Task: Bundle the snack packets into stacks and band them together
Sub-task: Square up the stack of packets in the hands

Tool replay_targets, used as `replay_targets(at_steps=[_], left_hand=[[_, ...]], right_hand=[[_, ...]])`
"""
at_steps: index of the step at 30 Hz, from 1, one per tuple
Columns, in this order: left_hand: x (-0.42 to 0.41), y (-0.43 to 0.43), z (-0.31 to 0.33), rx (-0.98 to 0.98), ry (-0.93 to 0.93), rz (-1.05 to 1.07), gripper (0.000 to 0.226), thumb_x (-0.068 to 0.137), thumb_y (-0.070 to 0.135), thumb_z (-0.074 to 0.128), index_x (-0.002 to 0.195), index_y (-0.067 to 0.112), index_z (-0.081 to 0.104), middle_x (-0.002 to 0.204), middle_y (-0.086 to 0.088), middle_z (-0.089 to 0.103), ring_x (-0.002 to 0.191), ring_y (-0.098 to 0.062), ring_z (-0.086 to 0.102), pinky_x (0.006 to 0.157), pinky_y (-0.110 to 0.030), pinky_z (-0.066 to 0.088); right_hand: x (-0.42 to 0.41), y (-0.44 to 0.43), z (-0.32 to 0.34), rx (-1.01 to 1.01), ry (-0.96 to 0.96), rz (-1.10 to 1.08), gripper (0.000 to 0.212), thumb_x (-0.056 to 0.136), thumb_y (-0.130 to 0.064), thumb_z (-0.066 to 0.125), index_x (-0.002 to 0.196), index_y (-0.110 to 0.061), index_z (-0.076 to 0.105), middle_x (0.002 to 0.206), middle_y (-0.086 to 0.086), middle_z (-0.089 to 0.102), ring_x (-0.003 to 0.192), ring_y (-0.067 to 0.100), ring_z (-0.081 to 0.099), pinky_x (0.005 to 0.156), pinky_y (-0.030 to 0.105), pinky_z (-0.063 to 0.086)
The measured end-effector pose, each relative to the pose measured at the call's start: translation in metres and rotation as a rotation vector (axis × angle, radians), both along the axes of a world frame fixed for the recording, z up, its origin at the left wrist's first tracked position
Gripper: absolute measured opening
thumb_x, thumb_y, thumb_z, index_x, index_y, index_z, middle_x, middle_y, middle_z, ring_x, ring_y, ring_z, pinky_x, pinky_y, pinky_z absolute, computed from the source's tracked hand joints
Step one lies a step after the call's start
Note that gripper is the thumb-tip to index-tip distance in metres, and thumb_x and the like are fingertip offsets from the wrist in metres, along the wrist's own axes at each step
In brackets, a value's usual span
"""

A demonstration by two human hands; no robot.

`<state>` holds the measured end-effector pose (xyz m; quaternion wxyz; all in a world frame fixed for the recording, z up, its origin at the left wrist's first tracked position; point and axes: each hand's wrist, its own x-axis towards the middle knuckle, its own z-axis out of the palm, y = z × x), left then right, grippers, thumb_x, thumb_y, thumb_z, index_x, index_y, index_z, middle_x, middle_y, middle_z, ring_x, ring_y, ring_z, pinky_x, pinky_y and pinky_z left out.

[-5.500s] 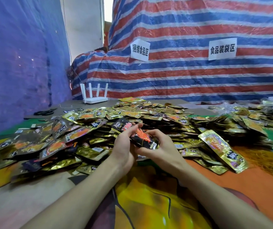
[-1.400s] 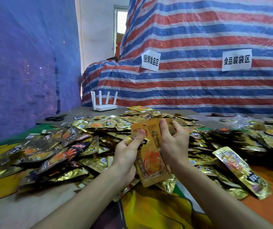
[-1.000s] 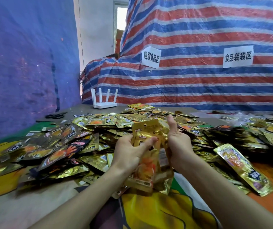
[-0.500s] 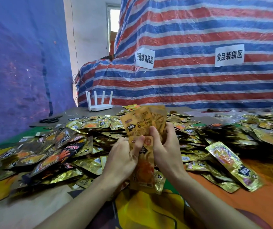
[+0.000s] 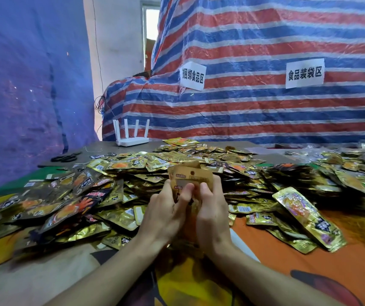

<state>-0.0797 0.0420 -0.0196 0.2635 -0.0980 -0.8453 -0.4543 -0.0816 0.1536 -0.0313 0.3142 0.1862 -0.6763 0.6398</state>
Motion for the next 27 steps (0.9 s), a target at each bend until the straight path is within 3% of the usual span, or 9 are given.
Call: replay_targets(at_steps=[3,6,8,10,12,14,16,22,27], left_hand=[[0.002,0.005,-0.003,0.316,-0.128,-0.311,0.057,0.070,0.073,0.053,0.114,0.037,0.052,0.101,0.006,0.071,0.094,-0.001,0.066,0.079,-0.024,0.050],[0.000,-0.002,-0.006,0.592,-0.294,-0.672,0.069,0.064,0.028,0.075,0.129,0.027,0.050,0.109,-0.008,0.071,0.103,-0.026,0.069,0.081,-0.039,0.056],[0.001,-0.006,-0.003,0.606,-0.313,-0.714,0.076,0.058,0.016,0.078,0.130,0.021,0.053,0.108,-0.014,0.072,0.099,-0.034,0.070,0.077,-0.044,0.058],[0.002,-0.009,0.002,0.561,-0.275,-0.676,0.065,0.057,0.015,0.083,0.120,0.018,0.064,0.104,-0.017,0.074,0.094,-0.035,0.072,0.074,-0.043,0.060],[0.002,-0.013,0.004,0.450,-0.244,-0.670,0.045,0.061,0.013,0.085,0.104,0.022,0.075,0.100,-0.013,0.076,0.091,-0.029,0.074,0.073,-0.035,0.060],[0.008,-0.015,0.006,0.386,-0.276,-0.712,0.039,0.066,0.007,0.081,0.098,0.029,0.078,0.098,-0.007,0.077,0.091,-0.022,0.075,0.073,-0.027,0.058],[0.010,-0.014,0.004,0.396,-0.306,-0.745,0.038,0.066,0.008,0.081,0.098,0.029,0.078,0.097,-0.007,0.077,0.091,-0.024,0.075,0.073,-0.028,0.058],[0.008,-0.013,0.003,0.550,-0.323,-0.750,0.050,0.062,0.017,0.084,0.111,0.015,0.072,0.105,-0.019,0.073,0.094,-0.037,0.072,0.075,-0.041,0.059],[0.011,-0.008,0.002,0.431,-0.263,-0.732,0.037,0.060,0.019,0.084,0.096,0.016,0.077,0.091,-0.015,0.075,0.084,-0.031,0.074,0.071,-0.036,0.058]], right_hand=[[0.000,0.000,0.002,-0.074,0.005,0.076,0.034,0.091,-0.058,0.036,0.104,-0.037,0.058,0.098,-0.002,0.072,0.093,0.020,0.069,0.086,0.055,0.053],[-0.001,0.005,0.006,-0.088,0.030,0.106,0.039,0.091,-0.062,0.040,0.111,-0.033,0.055,0.098,0.000,0.071,0.093,0.024,0.070,0.084,0.056,0.055],[-0.002,0.010,0.010,-0.066,0.051,0.119,0.043,0.088,-0.060,0.050,0.119,-0.030,0.053,0.102,-0.006,0.070,0.093,0.015,0.071,0.081,0.041,0.059],[-0.003,0.013,0.012,-0.041,0.071,0.156,0.035,0.088,-0.048,0.060,0.115,-0.025,0.059,0.100,-0.005,0.072,0.091,0.014,0.072,0.079,0.032,0.058],[-0.002,0.015,0.012,-0.059,0.085,0.229,0.025,0.088,-0.039,0.062,0.104,-0.021,0.069,0.093,0.002,0.074,0.087,0.021,0.072,0.078,0.038,0.058],[-0.001,0.016,0.008,-0.115,0.058,0.297,0.033,0.084,-0.041,0.060,0.100,-0.014,0.072,0.092,0.011,0.074,0.089,0.030,0.071,0.081,0.048,0.058],[0.001,0.014,0.005,-0.139,-0.009,0.332,0.046,0.079,-0.045,0.059,0.103,-0.008,0.071,0.097,0.018,0.073,0.095,0.036,0.070,0.087,0.057,0.056],[-0.001,0.013,0.023,-0.190,0.157,0.287,0.039,0.090,-0.042,0.052,0.121,-0.023,0.067,0.101,0.018,0.066,0.089,0.029,0.067,0.074,0.037,0.058],[0.002,0.012,0.029,-0.110,0.182,0.169,0.015,0.093,-0.029,0.063,0.083,-0.021,0.070,0.077,-0.006,0.068,0.072,0.012,0.066,0.062,0.034,0.056]])
